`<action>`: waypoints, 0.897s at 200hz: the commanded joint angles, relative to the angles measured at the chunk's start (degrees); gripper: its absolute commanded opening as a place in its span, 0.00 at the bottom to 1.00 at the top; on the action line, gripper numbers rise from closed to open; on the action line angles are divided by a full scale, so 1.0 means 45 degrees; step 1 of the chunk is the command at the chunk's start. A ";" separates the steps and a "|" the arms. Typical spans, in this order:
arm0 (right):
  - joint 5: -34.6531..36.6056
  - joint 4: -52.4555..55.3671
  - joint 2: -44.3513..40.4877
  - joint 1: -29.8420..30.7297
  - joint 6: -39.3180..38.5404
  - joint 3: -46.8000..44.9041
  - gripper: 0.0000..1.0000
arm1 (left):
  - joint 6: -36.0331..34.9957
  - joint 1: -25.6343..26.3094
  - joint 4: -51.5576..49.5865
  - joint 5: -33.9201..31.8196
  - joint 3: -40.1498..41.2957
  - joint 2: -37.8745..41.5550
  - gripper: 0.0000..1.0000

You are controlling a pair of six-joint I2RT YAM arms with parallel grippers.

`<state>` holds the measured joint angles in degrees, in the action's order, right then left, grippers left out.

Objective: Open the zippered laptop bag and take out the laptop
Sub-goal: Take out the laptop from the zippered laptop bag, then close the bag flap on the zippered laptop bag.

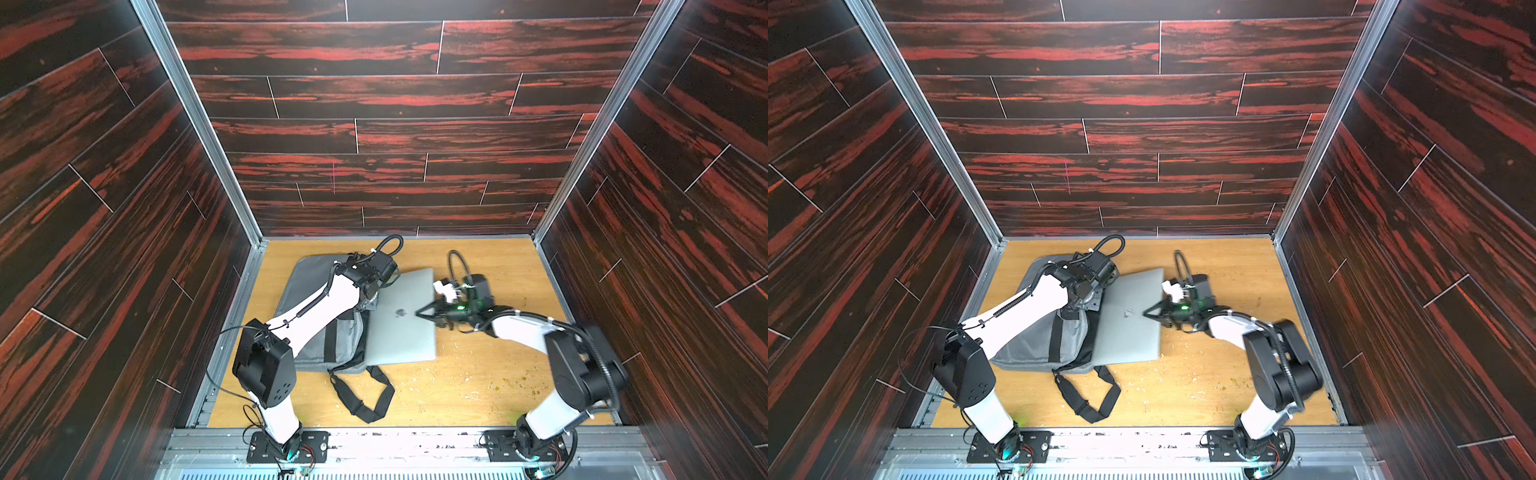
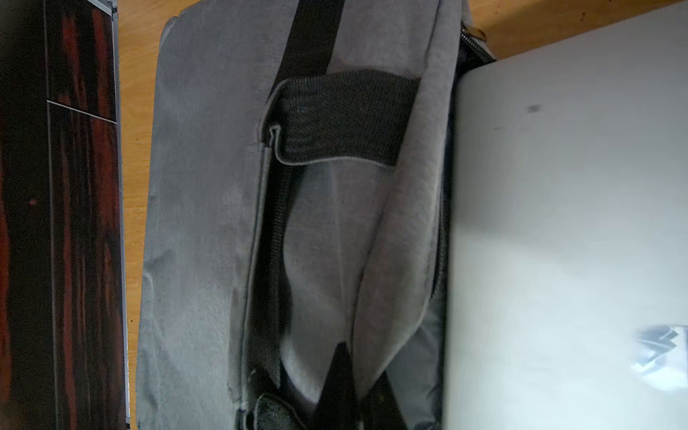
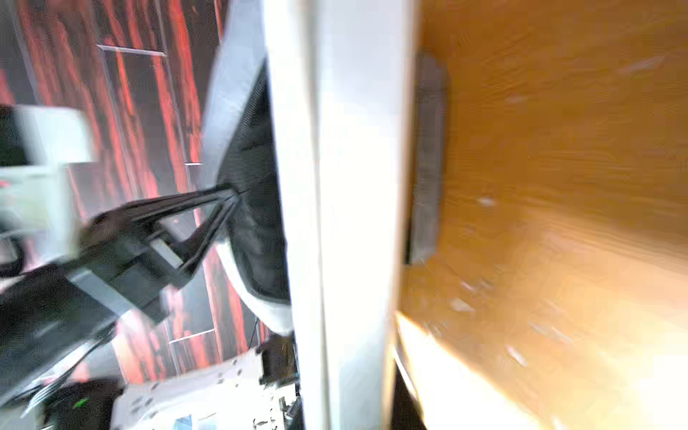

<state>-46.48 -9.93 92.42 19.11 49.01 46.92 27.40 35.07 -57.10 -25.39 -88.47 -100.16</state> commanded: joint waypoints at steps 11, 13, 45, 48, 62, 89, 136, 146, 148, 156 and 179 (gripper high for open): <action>-0.2264 0.1067 -0.1750 -0.1717 -0.1745 -0.0173 0.00 | 0.0123 -0.0195 -0.0137 -0.0314 -0.0228 0.0012 0.00; -0.2336 0.1112 -0.1779 -0.1838 -0.1823 -0.0201 0.00 | 0.0123 -0.0200 -0.0132 -0.0286 -0.0230 0.0012 0.00; -0.3005 0.1977 -0.1508 -0.2837 -0.3054 -0.0184 0.00 | 0.0534 -0.0200 -0.0094 -0.0181 -0.0177 -0.0372 0.00; -0.3025 0.2081 -0.1421 -0.2841 -0.3220 -0.0120 0.00 | 0.0591 -0.0201 -0.0103 -0.0172 -0.0193 -0.0412 0.00; -0.3125 0.2245 -0.0910 -0.2827 -0.3692 0.0076 0.00 | 0.0803 -0.0199 0.0074 -0.0029 -0.0166 -0.0645 0.00; -0.3368 0.1761 0.0128 -0.2839 -0.3825 0.0221 0.00 | 0.0903 -0.0200 0.0191 0.0255 -0.0632 -0.1411 0.00; -0.3495 0.1590 0.1499 -0.2781 -0.4045 0.0634 0.00 | 0.1108 -0.0234 0.0177 0.0115 -0.0855 -0.2510 0.00; -0.3571 0.1548 0.1750 -0.2763 -0.4129 0.0757 0.00 | 0.1186 -0.0233 0.0289 0.0291 -0.0859 -0.2612 0.00; -0.3576 0.1569 0.1801 -0.2763 -0.4157 0.0802 0.00 | 0.1194 -0.0234 0.0329 0.0324 -0.0842 -0.2622 0.01; -0.3587 0.1660 0.2046 -0.2763 -0.4306 0.0946 0.00 | 0.1227 -0.0230 0.0416 0.0471 -0.0802 -0.2710 0.04; -0.3720 0.2837 0.2844 -0.2763 -0.5419 0.1509 0.00 | 0.1221 -0.0234 0.0576 0.0746 -0.0610 -0.2917 0.15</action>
<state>-55.83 1.50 102.13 6.48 30.94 49.56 31.44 34.44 -55.00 -23.40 -90.65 -112.73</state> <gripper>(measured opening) 0.158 0.098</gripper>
